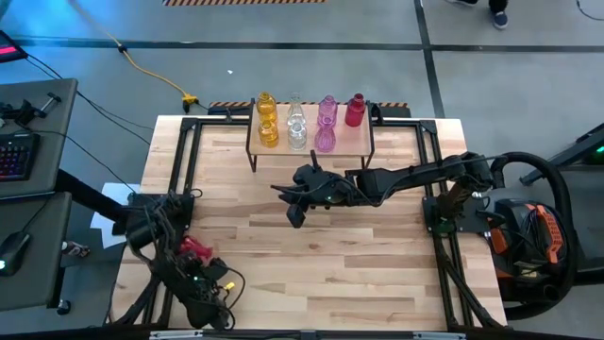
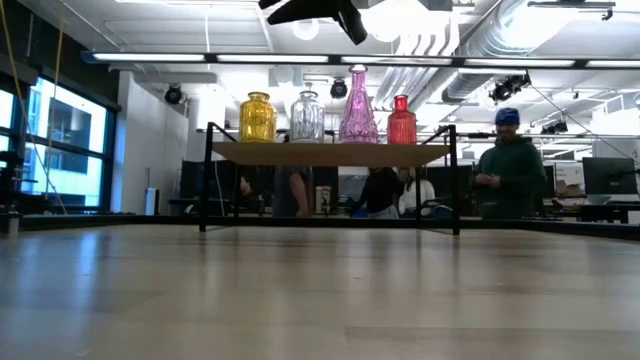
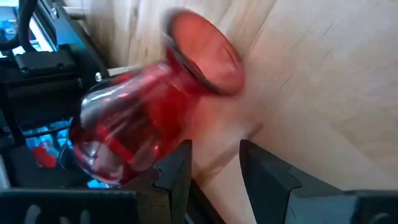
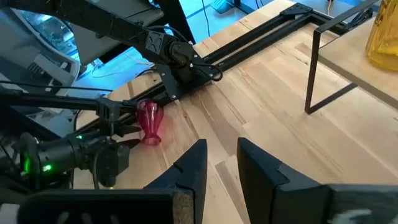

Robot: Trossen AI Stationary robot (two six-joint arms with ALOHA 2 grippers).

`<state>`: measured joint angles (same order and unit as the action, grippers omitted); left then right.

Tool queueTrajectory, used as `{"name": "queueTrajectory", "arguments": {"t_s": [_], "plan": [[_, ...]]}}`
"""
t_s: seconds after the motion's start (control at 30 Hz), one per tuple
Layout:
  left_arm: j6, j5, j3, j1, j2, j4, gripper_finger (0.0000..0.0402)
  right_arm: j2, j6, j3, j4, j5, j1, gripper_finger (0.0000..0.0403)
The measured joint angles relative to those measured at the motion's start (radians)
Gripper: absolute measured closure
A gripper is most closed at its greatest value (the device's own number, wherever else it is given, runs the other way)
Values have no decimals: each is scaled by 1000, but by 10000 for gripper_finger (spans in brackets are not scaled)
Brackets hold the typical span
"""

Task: Sort vases onto shelf
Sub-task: Put the red vase on the shelf aligned with the other red vase

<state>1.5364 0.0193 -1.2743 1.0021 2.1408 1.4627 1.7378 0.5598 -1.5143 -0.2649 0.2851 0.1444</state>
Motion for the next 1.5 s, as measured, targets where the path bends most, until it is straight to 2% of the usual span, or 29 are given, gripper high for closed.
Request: {"name": "queueTrajectory", "arguments": {"t_s": [0.13,0.3,0.4,0.57,0.73,0.97,1.07,1.2,1.3,1.4,1.5], "plan": [[19,-1,-12,-7,5,2,275,0,-20,0,0,0,0,331],[55,-100,-95,8,-3,91,275,0,-23,0,-1,-8,0,331],[-29,-159,-146,19,-10,98,275,0,-26,0,-3,-8,0,331],[-156,-237,-155,21,-54,107,275,0,-26,0,-17,-9,1,331],[-212,-356,-100,6,-162,107,275,0,-26,0,-24,-13,8,331],[-183,-388,42,-10,-414,108,275,0,-13,0,-47,-12,8,331],[-302,-406,92,-28,-526,111,275,0,-11,0,-82,-12,6,331],[-487,-483,136,-54,-667,108,275,0,-20,0,-99,-16,6,331],[-649,-516,156,-71,-770,110,275,0,-45,0,-99,-56,6,331],[-830,-489,189,-95,-868,88,275,0,-71,0,-101,-95,6,331],[-1013,-398,239,-128,-955,8,275,0,-105,0,-110,-122,6,331]]}}
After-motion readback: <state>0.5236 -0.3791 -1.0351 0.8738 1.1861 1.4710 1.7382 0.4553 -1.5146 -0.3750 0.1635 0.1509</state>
